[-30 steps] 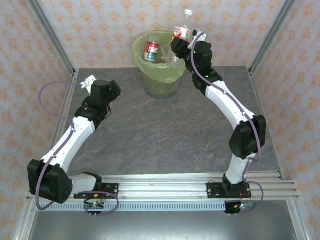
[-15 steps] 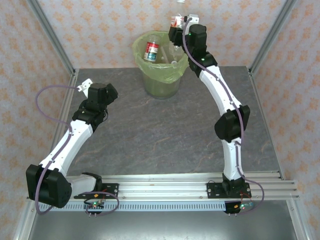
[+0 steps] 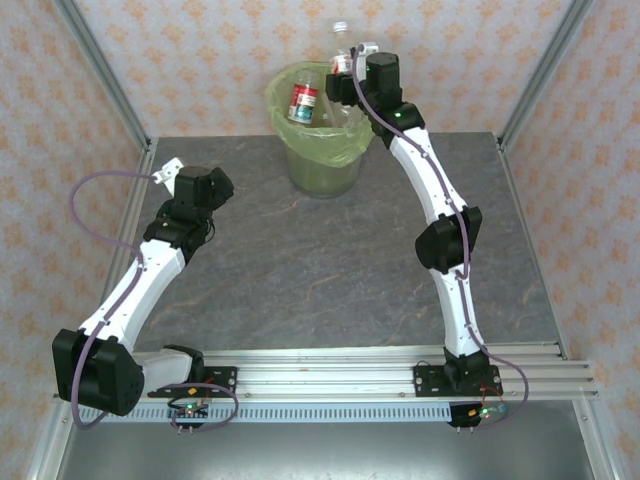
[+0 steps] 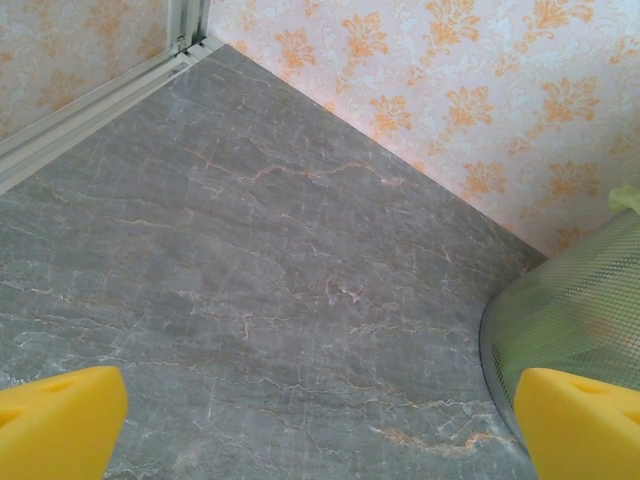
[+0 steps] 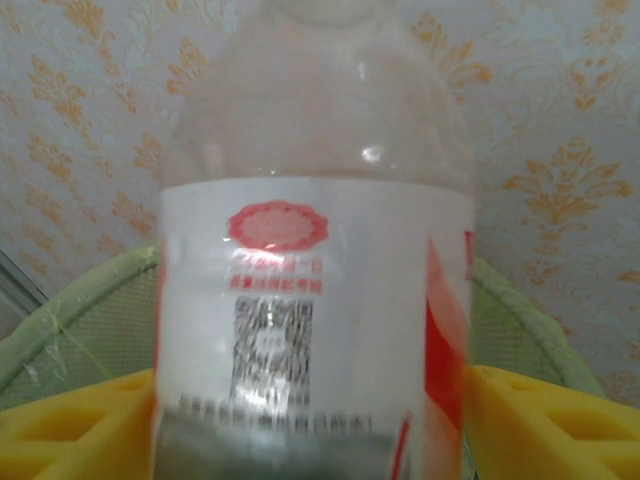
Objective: Put the plastic bottles in the bin
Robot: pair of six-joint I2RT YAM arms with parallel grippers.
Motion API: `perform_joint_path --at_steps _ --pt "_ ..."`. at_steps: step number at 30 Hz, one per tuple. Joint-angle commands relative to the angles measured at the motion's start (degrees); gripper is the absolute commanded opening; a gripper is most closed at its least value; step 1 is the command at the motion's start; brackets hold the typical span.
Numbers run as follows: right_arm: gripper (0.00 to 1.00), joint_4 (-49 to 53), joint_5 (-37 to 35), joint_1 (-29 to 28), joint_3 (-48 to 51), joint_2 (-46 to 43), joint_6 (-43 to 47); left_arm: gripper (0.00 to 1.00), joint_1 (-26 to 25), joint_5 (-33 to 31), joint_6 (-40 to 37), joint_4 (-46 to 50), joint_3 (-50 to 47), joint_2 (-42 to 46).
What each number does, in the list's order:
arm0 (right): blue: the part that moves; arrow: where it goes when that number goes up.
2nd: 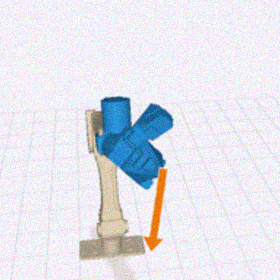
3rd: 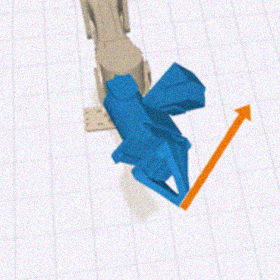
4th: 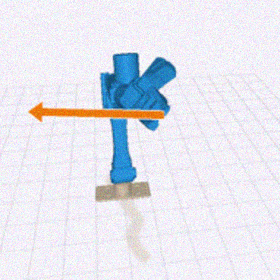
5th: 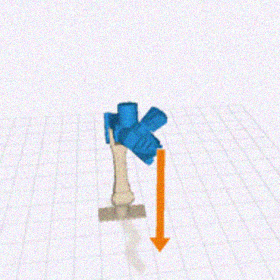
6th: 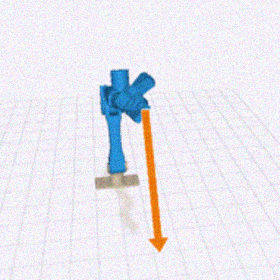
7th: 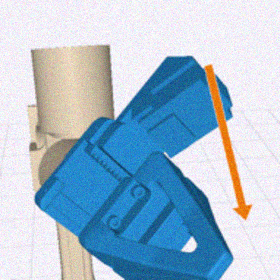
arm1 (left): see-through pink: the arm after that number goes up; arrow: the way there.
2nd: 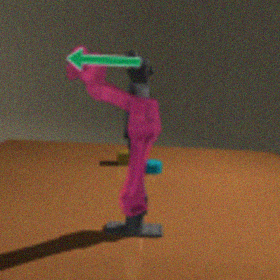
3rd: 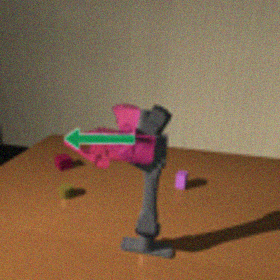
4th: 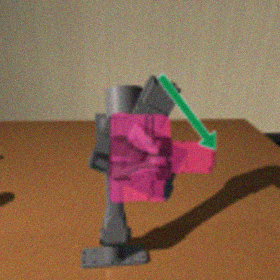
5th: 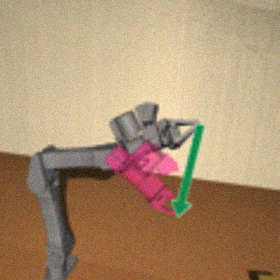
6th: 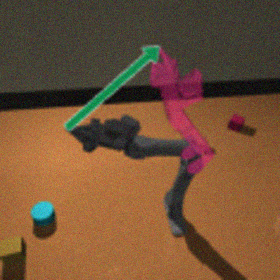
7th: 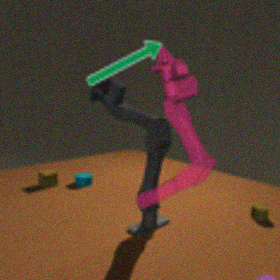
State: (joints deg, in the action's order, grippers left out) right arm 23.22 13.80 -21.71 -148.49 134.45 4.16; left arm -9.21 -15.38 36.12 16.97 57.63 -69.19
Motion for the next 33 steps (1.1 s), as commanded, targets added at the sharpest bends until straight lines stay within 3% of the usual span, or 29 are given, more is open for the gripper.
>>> perform_joint_path --at_steps 1,6,15,20,21,25,33 --pt "0.76 0.5 1.57 0.17 0.74 -1.64 1.42 1.0 0.5 0.34 0.79 -0.51 -0.34 -0.98" --pt "0.82 0.62 2.6 0.17 0.84 -3.37 1.55 1.0 0.51 1.13 1.4 -1.02 0.0 -2.29" --pt "0.9 -7.76 4.3 0.31 24.53 -21.85 5.77 1.0 0.65 0.38 0.36 -0.81 0.53 -3.19" --pt "0.91 -8.19 4.58 0.35 29.52 -28.47 4.86 1.0 0.69 1.13 1.04 -1.61 0.43 -3.67" --pt "0.98 -7.94 4.36 0.33 30.27 -29.41 4.93 1.0 0.73 1.39 1.06 -1.79 0.34 -3.59" --pt "0.99 -5.88 0.36 0.36 33.1 -32.64 5.67 1.0 1.68 3.73 -0.01 -4.13 -0.96 -2.7" --pt "0.99 -21.45 -4.44 0.3 58.74 -47.8 7.53 1.0 3.74 -0.38 -6.73 -5.31 -3.7 -0.76"
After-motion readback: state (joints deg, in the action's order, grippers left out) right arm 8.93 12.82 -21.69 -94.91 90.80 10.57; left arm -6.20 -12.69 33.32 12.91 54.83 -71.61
